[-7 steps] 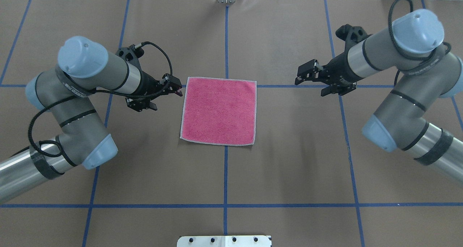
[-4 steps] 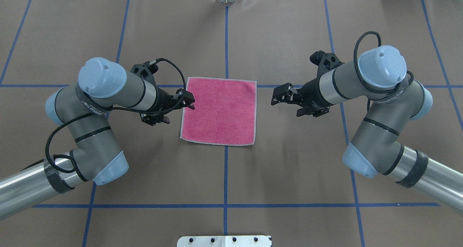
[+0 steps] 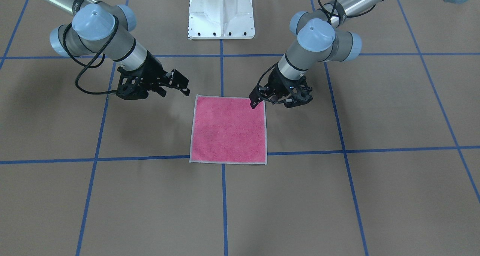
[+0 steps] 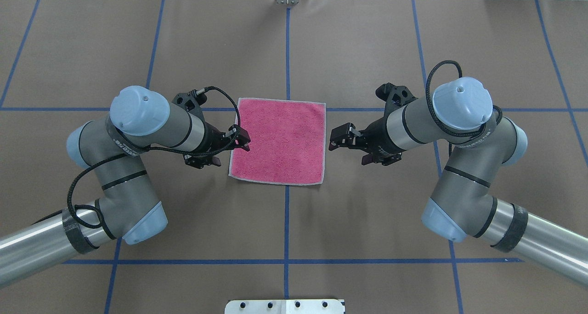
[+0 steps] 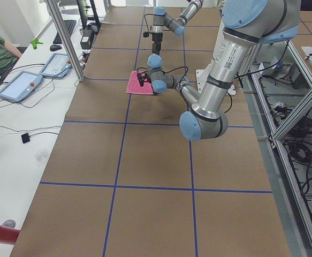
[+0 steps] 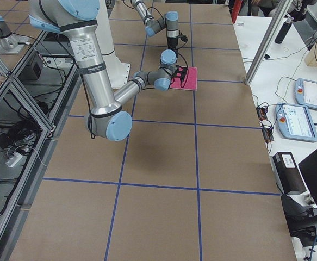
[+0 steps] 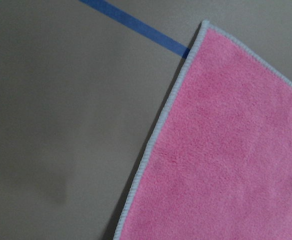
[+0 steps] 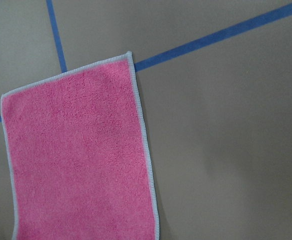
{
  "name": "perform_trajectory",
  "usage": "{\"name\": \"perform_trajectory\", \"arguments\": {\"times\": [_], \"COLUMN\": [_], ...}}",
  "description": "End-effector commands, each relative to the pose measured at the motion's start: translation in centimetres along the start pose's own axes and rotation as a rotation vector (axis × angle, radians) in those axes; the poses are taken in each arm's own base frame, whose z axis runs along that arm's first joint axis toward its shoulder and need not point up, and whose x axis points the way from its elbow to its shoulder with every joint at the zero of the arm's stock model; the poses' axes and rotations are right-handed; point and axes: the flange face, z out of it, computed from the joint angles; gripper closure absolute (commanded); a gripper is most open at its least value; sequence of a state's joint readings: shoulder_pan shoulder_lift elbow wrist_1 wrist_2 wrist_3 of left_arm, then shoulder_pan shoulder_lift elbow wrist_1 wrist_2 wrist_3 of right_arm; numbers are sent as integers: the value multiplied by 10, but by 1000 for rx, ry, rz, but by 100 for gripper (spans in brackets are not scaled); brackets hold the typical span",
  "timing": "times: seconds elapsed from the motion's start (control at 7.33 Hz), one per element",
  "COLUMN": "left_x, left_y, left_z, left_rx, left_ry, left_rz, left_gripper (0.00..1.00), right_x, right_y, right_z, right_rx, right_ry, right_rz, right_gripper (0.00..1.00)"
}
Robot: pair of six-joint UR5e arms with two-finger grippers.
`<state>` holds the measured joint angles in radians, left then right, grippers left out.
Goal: Fold towel twice with both arms
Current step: 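Move both grippers down to the towel's side edges facing each other, then grasp the pink towel's near corners with both grippers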
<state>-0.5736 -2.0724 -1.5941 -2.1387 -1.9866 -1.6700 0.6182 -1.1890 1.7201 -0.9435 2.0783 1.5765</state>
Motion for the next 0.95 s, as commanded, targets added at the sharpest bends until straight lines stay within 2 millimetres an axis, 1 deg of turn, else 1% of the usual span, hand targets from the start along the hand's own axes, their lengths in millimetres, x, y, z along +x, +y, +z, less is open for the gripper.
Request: {"name": "perform_trajectory", "arguments": {"times": [0.0, 0.14, 0.27, 0.41, 0.68, 0.82], "left_x": [-3, -3, -6, -7, -8, -8], "left_y": [5, 4, 5, 7, 9, 11], "left_z": [9, 10, 16, 21, 22, 23], "left_rx": [-10, -9, -12, -17, -20, -22], "left_ry": [-12, -15, -26, -32, -33, -32], "left_rz": [2, 3, 2, 3, 5, 6], "left_gripper": [28, 32, 33, 39, 48, 58], "right_x": [2, 0, 0, 0, -1, -1], "right_y": [5, 7, 7, 7, 11, 11], "right_z": [10, 10, 10, 10, 12, 12], "right_rx": [-14, -16, -16, -16, -23, -23], "right_ry": [11, 9, 8, 8, 8, 8], "right_rz": [1, 1, 0, 0, -4, -2], "right_gripper": [0, 0, 0, 0, 0, 0]}}
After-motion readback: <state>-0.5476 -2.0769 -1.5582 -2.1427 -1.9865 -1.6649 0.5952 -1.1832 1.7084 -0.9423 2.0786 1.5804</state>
